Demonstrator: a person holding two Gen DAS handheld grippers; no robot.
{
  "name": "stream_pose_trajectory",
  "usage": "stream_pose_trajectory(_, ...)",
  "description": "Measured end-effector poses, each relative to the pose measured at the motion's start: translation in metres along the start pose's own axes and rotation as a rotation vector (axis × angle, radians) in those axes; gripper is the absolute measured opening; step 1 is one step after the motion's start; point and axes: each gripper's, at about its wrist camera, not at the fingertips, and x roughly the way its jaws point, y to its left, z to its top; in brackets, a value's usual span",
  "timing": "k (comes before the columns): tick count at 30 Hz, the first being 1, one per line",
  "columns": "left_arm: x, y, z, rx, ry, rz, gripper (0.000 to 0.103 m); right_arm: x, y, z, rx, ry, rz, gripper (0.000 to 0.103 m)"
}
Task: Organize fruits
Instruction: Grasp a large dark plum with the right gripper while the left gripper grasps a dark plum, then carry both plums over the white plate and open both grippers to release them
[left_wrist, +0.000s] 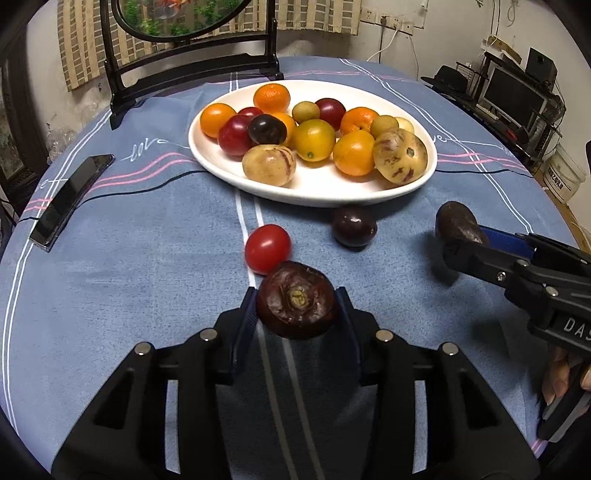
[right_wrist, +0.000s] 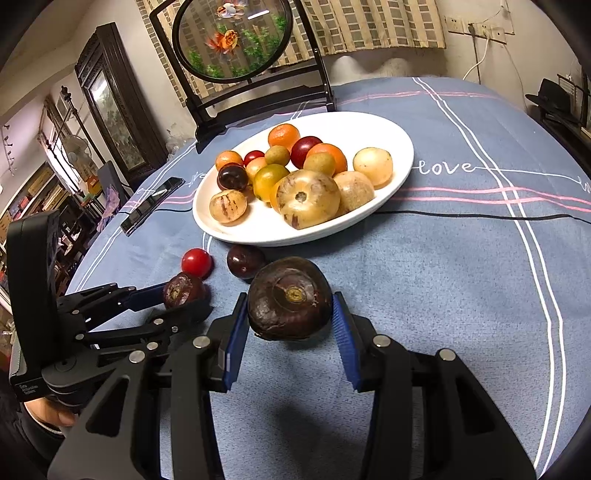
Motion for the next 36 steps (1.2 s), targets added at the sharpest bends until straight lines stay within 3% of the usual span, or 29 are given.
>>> stream_pose_trajectory(11, -0.032, 0.005, 0.027, 0.002, -0.064, -0.007, 0.043, -0.013, 0.012, 0.002, -0.045, -0.066, -0.033, 0.045)
stream_pose_trajectory(15, -0.042, 0.01, 0.052, -0.024, -0.093, -0.025, 0.043, -0.023, 0.022, 0.016, -0.076, -0.084, -0.02, 0.045)
stream_pose_trajectory(19, -0.043, 0.014, 0.078, -0.06, -0.129, 0.002, 0.043, -0.027, 0.029, 0.046, -0.102, -0.105, -0.067, 0.045)
stream_pose_trajectory(24, -0.018, 0.02, 0.118, -0.111, -0.128, 0.026, 0.043, -0.015, 0.033, 0.083, -0.125, -0.153, -0.137, 0.045)
stream_pose_trajectory(28, 0.0, 0.026, 0.134, -0.151, -0.164, 0.131, 0.044, 0.013, 0.024, 0.102, -0.077, -0.196, -0.143, 0.045)
stream_pose_trajectory(32, 0.018, 0.028, 0.135, -0.158, -0.167, 0.119, 0.044, 0.04, 0.009, 0.106, -0.027, -0.173, -0.147, 0.045)
stream_pose_trajectory(34, 0.023, 0.025, 0.136, -0.152, -0.201, 0.101, 0.051, 0.047, 0.003, 0.106, 0.0, -0.175, -0.12, 0.047)
stream_pose_trajectory(35, 0.023, 0.025, 0.136, -0.151, -0.222, 0.112, 0.06, 0.047, 0.0, 0.106, 0.009, -0.183, -0.125, 0.052)
stream_pose_trajectory(36, 0.023, 0.027, 0.136, -0.157, -0.232, 0.123, 0.068, 0.043, -0.003, 0.105, 0.023, -0.187, -0.149, 0.064)
